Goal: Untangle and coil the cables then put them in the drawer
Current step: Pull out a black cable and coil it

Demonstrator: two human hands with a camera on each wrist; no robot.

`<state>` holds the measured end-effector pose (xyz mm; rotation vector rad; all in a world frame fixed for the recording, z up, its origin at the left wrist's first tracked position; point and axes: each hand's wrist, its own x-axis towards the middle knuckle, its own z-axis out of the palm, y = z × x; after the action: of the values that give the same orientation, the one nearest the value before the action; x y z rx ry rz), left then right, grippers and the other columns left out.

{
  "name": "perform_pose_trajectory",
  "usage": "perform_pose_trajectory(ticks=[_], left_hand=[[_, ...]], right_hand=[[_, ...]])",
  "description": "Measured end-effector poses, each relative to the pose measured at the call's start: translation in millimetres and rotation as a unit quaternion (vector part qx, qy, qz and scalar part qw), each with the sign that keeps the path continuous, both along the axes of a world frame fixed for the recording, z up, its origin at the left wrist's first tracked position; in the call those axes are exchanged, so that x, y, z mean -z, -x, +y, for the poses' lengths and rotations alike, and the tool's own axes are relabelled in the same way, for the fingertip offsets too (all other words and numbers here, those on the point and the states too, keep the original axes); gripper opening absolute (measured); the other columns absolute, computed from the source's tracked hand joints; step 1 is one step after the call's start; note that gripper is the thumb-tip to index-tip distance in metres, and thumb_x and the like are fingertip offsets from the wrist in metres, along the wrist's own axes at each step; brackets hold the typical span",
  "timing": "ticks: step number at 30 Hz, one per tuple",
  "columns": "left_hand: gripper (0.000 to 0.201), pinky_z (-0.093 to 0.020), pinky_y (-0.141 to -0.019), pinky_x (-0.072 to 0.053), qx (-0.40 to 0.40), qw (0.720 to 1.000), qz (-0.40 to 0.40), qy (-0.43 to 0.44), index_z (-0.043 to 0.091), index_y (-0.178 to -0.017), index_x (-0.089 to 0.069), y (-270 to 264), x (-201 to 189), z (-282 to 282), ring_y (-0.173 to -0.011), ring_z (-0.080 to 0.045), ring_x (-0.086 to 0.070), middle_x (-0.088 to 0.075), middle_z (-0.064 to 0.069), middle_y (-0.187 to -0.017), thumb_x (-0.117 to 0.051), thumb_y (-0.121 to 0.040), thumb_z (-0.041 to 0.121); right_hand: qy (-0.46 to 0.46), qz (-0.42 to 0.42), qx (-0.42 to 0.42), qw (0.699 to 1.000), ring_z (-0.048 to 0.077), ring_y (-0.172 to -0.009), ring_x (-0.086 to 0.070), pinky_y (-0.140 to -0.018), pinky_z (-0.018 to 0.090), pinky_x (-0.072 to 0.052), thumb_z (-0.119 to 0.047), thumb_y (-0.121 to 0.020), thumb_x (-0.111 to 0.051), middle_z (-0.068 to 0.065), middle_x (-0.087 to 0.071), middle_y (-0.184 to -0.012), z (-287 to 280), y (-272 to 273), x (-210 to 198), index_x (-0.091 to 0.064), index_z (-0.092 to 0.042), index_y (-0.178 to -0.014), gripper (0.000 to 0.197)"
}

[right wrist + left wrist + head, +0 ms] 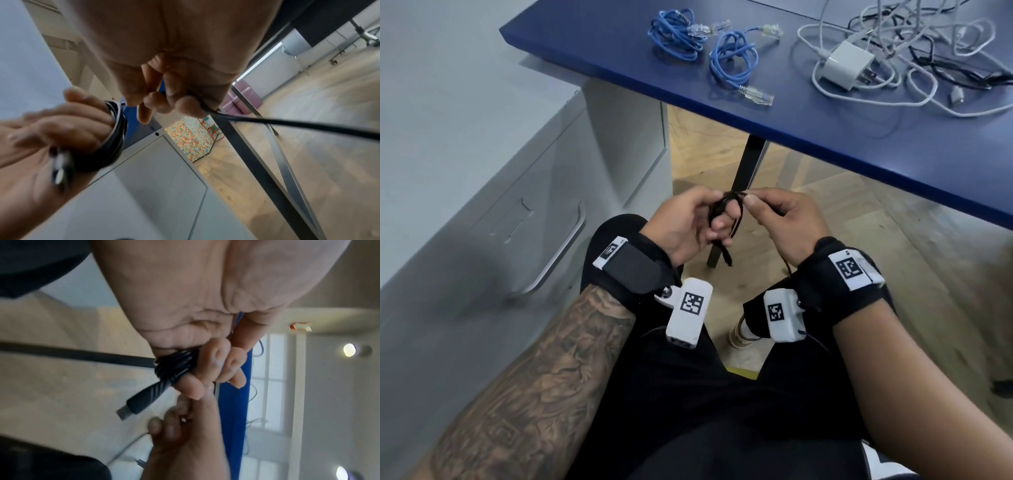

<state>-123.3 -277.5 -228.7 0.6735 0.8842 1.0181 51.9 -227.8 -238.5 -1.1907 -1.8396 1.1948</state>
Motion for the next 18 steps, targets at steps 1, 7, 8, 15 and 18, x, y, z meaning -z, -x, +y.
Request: perform_pose_trajectory(ticks=[1,7,8,15,18], left_hand=[[0.039,-0.032,-0.063,-0.046,-0.014,0.999,-0.048,0.004,0.004,-0.083,-0.058,1.2,-0.8,0.1,-0.051,-0.015,-0.031,-0.038,0.000,-0.057,-0.026,-0.098,0.021],[0.030,-0.032,-0.078,-0.046,-0.160,0.958,-0.236,0.015,0.002,-0.097,-0.056,13.3,0.9,8.1,-0.055,-0.011,-0.044,-0.046,0.000,-0.067,-0.030,-0.100,0.016],[0.030,-0.032,-0.078,-0.050,-0.176,0.954,-0.242,0.016,0.002,-0.099,-0.056,16.3,3.6,9.5,-0.057,-0.011,-0.046,-0.048,0.000,-0.070,-0.030,-0.102,0.016],[0.028,-0.029,-0.078,-0.054,-0.293,0.956,-0.006,-0.031,0.002,-0.099,-0.060,20.5,23.6,15.3,-0.066,-0.014,-0.059,-0.058,-0.006,-0.078,-0.036,-0.105,0.013],[0.025,-0.025,-0.071,-0.052,-0.243,0.947,0.196,-0.074,0.007,-0.093,-0.064,23.0,29.7,13.0,-0.066,-0.013,-0.063,-0.065,-0.003,-0.075,-0.042,-0.103,0.010]], right_hand=[[0.010,-0.002,0.003,1.000,-0.008,-0.078,-0.063,-0.072,0.016,-0.047,-0.025,-0.099,-0.059,-0.029,-0.069,-0.078,-1.9,2.9,3.8,-0.072,-0.034,-0.103,0.016],[0.080,-0.069,-0.059,0.993,0.004,-0.041,-0.043,-0.046,0.018,-0.035,-0.023,-0.102,-0.050,-0.008,-0.050,-0.054,-22.8,23.0,30.7,-0.071,-0.017,-0.096,0.023],[0.087,-0.073,-0.077,0.991,0.004,-0.040,-0.042,-0.046,0.017,-0.035,-0.024,-0.103,-0.049,-0.007,-0.049,-0.054,-27.2,25.0,30.8,-0.070,-0.021,-0.096,0.022],[0.021,-0.178,-0.185,0.966,0.024,-0.071,-0.062,-0.069,0.036,-0.052,-0.030,-0.098,-0.058,0.011,-0.068,-0.074,-32.3,24.8,3.1,-0.069,-0.009,-0.085,0.027],[-0.022,-0.109,-0.120,0.987,0.002,-0.064,-0.055,-0.062,0.013,-0.043,-0.023,-0.096,-0.063,-0.008,-0.065,-0.070,-31.0,18.9,-17.6,-0.072,-0.020,-0.085,0.015]])
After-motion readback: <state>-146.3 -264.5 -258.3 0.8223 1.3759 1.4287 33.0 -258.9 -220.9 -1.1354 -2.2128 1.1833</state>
